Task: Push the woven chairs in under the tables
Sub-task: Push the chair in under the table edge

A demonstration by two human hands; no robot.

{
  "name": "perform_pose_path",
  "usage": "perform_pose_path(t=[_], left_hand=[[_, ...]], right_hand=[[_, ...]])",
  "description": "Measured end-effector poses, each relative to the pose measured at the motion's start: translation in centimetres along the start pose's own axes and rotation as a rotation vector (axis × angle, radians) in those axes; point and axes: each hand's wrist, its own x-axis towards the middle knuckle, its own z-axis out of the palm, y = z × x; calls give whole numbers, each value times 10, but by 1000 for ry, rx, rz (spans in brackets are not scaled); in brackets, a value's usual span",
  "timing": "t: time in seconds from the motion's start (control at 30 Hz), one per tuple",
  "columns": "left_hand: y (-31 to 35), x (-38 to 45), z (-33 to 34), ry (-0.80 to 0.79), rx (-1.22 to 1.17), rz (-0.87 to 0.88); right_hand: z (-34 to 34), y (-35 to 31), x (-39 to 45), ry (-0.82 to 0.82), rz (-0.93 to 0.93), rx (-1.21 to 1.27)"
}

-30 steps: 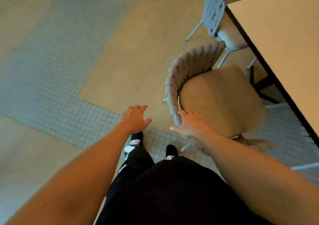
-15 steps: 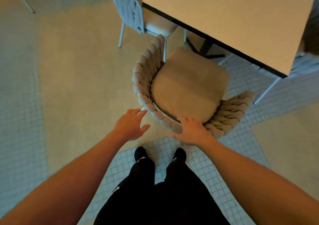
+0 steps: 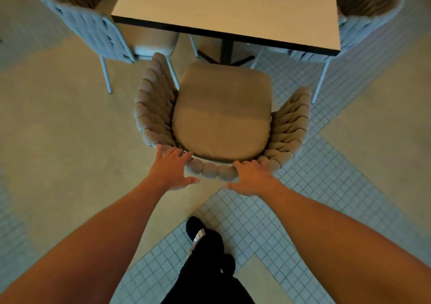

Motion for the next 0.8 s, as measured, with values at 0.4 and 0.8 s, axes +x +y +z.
perform_pose_path(t=[0.4,0.8], left_hand=[[9,18,5,-20,224,71],[17,40,-9,21,233,110]], right_hand=[[37,12,8,95,36,-41],[14,37,17,127,14,-71]])
